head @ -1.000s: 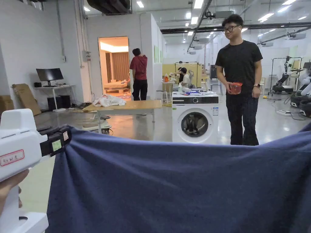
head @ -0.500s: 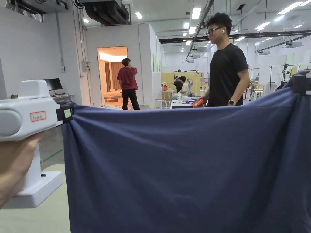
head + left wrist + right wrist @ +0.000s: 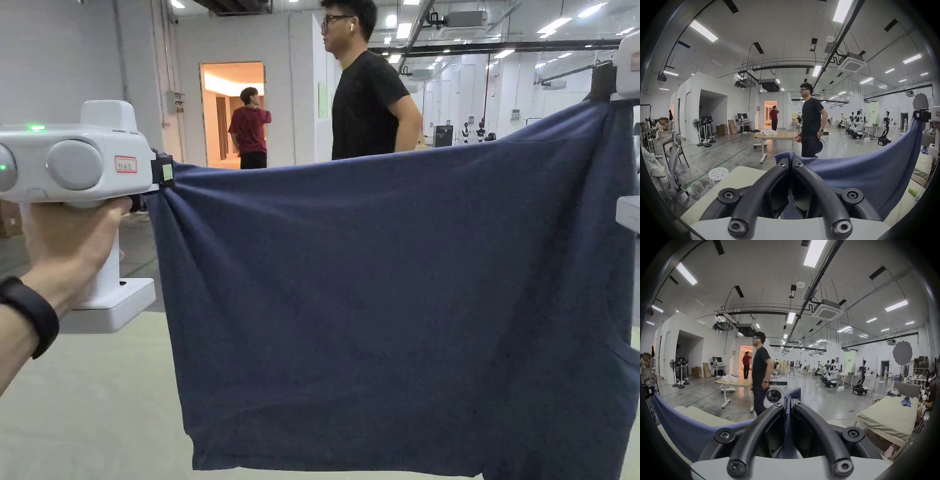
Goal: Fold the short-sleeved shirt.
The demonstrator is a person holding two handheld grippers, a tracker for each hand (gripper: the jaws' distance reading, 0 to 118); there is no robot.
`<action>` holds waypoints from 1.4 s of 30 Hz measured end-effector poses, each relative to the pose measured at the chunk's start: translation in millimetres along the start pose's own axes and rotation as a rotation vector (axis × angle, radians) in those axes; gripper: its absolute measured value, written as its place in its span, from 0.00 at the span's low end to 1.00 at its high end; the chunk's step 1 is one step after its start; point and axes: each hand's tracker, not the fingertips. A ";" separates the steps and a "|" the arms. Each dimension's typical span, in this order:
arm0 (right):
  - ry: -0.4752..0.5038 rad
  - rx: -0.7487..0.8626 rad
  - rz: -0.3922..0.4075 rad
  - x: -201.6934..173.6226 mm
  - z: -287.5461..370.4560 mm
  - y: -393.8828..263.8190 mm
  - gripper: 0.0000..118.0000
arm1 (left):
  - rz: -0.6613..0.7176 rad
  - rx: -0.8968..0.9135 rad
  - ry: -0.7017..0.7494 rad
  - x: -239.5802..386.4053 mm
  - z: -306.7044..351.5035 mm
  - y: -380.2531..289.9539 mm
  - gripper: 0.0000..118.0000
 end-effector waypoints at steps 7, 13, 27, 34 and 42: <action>-0.005 0.019 -0.059 5.8 -7.0 0.5 0.01 | -0.023 0.006 0.021 11.1 -19.4 -1.0 0.00; 0.044 -0.097 -0.024 -3.2 -10.5 -59.2 0.01 | 0.045 -0.122 0.019 5.7 -26.4 -52.9 0.00; 0.218 -0.175 -0.128 27.7 138.8 -202.4 0.01 | 0.108 -0.295 -0.139 -22.0 109.2 -189.3 0.00; 0.224 -0.231 -0.110 54.8 261.0 -307.1 0.01 | 0.164 -0.370 -0.254 -46.4 219.9 -273.8 0.00; 0.175 -0.265 -0.298 78.7 394.0 -415.8 0.01 | 0.122 -0.408 -0.170 -50.4 330.7 -380.2 0.00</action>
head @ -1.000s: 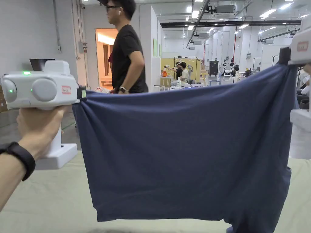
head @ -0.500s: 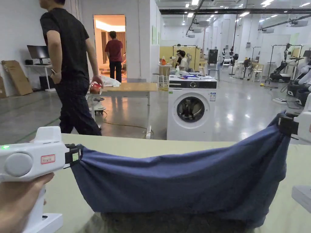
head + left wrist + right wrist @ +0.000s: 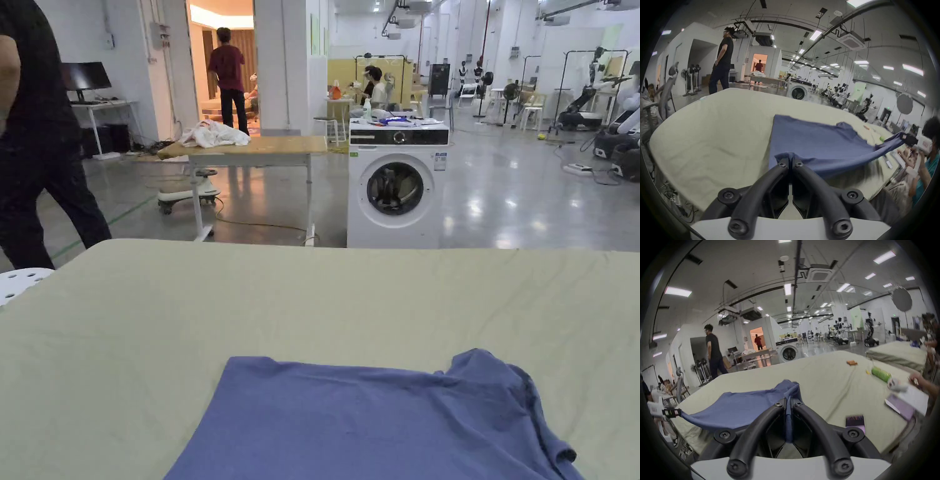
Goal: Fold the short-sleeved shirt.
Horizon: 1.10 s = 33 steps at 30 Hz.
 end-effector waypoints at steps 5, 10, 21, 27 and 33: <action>-0.078 -0.054 -0.004 10.0 28.6 -45.5 0.01 | 0.051 -0.029 -0.013 6.6 22.3 -47.3 0.00; -0.089 -0.185 -0.025 16.9 23.2 -76.1 0.01 | 0.133 -0.089 0.005 -2.5 18.3 -70.4 0.00; -0.161 -0.174 0.011 12.8 33.8 -74.2 0.67 | -0.030 0.149 0.167 35.6 63.6 -41.0 0.72; -0.075 -0.034 0.084 -23.2 55.8 -27.4 0.67 | -0.116 0.316 0.166 83.0 103.0 -6.6 0.72; -0.009 0.006 0.163 -59.7 64.6 -10.5 0.25 | -0.082 0.357 0.080 102.7 121.9 14.7 0.37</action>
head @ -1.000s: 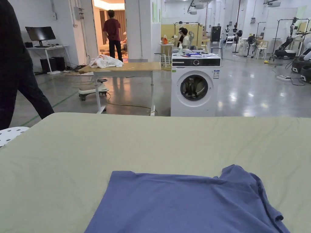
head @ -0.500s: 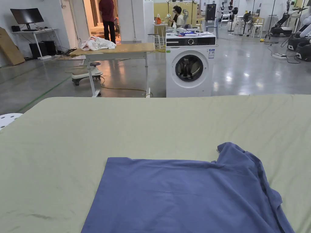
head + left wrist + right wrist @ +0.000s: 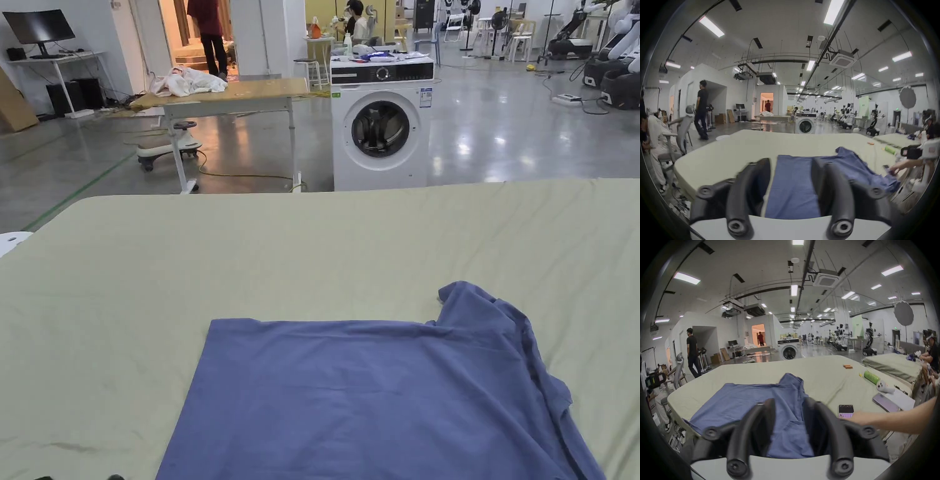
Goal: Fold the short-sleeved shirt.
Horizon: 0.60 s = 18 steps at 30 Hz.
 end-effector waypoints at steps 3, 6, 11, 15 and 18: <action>0.024 -0.006 0.059 -12.1 -1.9 1.7 0.03 | 0.040 -0.012 -0.047 -2.4 2.6 9.2 0.11; 0.052 -0.020 0.064 -17.8 -5.4 0.8 0.00 | 0.011 0.005 -0.031 0.4 6.2 11.3 0.00; 0.071 -0.021 0.026 -20.6 -9.7 -0.5 0.00 | -0.030 -0.016 -0.014 -0.7 6.7 9.7 0.00; 0.071 -0.032 0.030 -21.9 -12.4 -1.1 0.00 | -0.037 -0.053 -0.006 -10.6 4.1 -0.2 0.00; 0.077 -0.059 0.019 -18.9 -12.6 -8.5 0.00 | 0.077 -0.110 -0.022 -28.3 -0.4 -12.3 0.00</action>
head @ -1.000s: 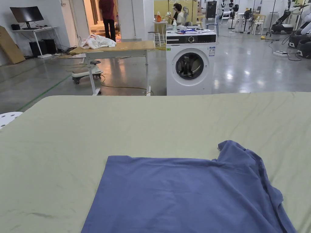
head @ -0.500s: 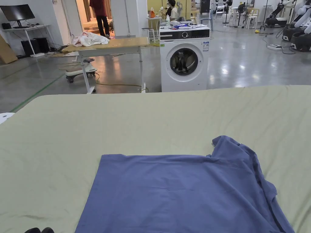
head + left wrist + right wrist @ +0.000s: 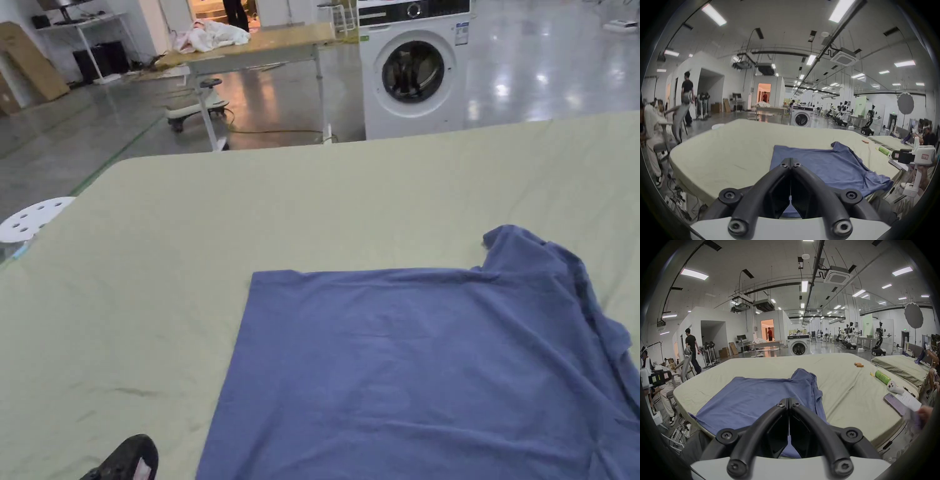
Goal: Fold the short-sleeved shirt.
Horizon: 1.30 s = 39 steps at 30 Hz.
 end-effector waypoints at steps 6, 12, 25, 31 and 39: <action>0.005 -0.072 -0.052 7.4 -0.7 -17.3 0.00 | -0.042 -0.222 0.002 -43.8 -36.1 -51.7 0.51; -0.009 -0.105 -0.060 12.4 0.7 -21.2 0.00 | -0.005 -0.382 -0.031 -72.4 -79.4 -108.3 0.52; -0.121 -0.141 -0.115 35.6 10.1 -30.3 0.00 | -0.015 -0.508 -0.032 -53.3 -120.9 -134.0 0.07; -0.256 -0.217 -0.238 71.5 0.5 -55.7 0.59 | -0.060 -0.537 -0.014 -50.7 -123.7 -131.8 0.07; -0.218 -0.394 -0.288 98.6 -41.9 -112.9 0.57 | -0.052 -0.544 -0.010 -39.0 -120.9 -126.1 0.07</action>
